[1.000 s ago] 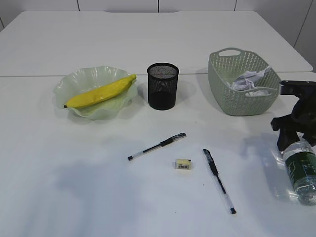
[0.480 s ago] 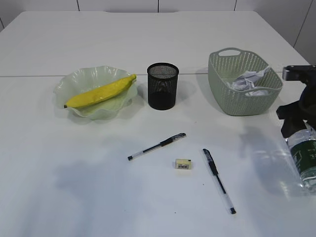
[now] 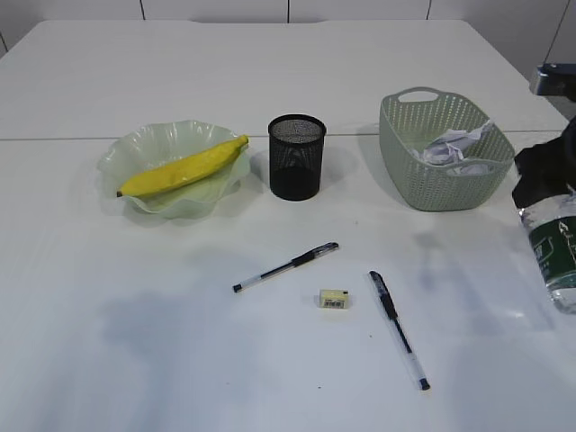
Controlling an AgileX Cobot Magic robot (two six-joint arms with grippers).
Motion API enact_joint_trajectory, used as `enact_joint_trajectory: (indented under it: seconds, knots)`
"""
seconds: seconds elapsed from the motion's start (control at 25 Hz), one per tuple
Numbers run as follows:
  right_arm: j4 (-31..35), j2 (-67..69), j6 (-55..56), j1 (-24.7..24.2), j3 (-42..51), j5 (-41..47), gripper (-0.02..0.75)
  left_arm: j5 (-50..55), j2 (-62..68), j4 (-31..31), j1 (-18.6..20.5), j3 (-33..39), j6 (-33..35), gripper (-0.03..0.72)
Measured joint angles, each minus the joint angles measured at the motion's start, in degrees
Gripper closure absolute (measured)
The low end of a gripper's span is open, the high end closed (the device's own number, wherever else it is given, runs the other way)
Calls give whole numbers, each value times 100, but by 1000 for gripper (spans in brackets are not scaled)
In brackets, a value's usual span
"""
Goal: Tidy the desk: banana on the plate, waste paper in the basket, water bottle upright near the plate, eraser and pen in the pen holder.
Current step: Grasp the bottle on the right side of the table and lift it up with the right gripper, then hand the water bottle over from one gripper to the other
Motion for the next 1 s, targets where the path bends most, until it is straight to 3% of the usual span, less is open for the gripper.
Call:
enact_joint_trajectory:
  seconds: [1.0]
  knots:
    - [2396, -2005, -2885, 0, 42, -18, 352, -412, 0, 0, 0, 0, 0, 234]
